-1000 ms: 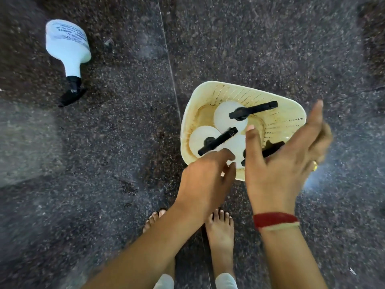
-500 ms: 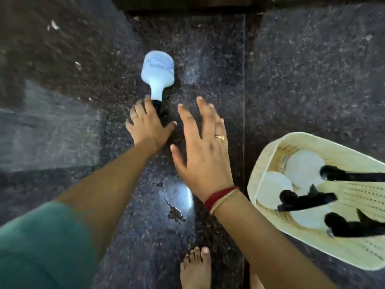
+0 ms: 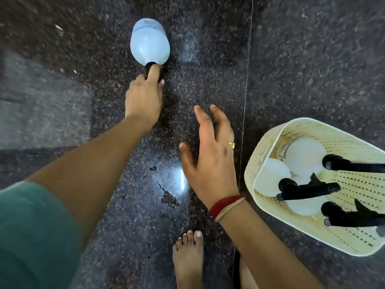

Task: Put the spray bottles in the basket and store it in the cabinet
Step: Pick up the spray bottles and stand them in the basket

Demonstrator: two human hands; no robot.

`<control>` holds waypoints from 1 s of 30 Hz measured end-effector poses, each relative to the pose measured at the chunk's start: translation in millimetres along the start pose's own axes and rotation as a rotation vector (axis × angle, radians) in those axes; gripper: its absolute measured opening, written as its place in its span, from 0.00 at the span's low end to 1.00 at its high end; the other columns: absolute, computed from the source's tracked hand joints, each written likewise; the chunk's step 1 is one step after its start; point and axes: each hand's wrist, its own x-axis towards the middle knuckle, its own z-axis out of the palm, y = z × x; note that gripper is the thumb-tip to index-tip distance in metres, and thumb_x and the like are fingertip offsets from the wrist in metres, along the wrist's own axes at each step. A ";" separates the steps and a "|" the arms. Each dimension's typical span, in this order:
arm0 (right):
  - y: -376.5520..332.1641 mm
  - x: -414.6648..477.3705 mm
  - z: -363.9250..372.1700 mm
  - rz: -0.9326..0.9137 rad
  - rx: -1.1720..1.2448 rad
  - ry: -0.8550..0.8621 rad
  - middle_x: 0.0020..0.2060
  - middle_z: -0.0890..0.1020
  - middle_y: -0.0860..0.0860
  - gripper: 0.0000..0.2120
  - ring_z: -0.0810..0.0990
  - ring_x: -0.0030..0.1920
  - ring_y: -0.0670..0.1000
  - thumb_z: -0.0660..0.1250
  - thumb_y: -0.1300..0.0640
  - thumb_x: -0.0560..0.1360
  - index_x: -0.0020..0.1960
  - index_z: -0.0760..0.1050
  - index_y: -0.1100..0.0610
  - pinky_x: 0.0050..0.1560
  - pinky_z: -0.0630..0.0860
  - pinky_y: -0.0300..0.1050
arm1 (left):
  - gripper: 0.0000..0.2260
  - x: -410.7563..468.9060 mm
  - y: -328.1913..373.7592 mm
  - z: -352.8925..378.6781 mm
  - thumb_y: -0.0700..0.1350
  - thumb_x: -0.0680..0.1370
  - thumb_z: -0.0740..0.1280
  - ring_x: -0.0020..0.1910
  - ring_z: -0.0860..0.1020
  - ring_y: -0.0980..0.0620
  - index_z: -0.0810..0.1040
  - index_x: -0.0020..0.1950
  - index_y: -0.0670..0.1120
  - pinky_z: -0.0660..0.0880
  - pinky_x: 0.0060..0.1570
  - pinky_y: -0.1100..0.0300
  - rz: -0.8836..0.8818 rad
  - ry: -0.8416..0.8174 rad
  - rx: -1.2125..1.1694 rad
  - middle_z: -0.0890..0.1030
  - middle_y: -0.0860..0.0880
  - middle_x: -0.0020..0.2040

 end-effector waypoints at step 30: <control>106.6 -116.1 -274.5 0.158 0.092 0.610 0.39 0.78 0.39 0.16 0.79 0.44 0.38 0.73 0.59 0.68 0.54 0.76 0.49 0.43 0.72 0.24 | 0.28 -107.0 374.9 -186.8 0.69 0.72 0.57 0.34 0.81 0.55 0.81 0.37 0.46 0.80 0.41 0.51 0.601 -0.827 -0.548 0.82 0.50 0.31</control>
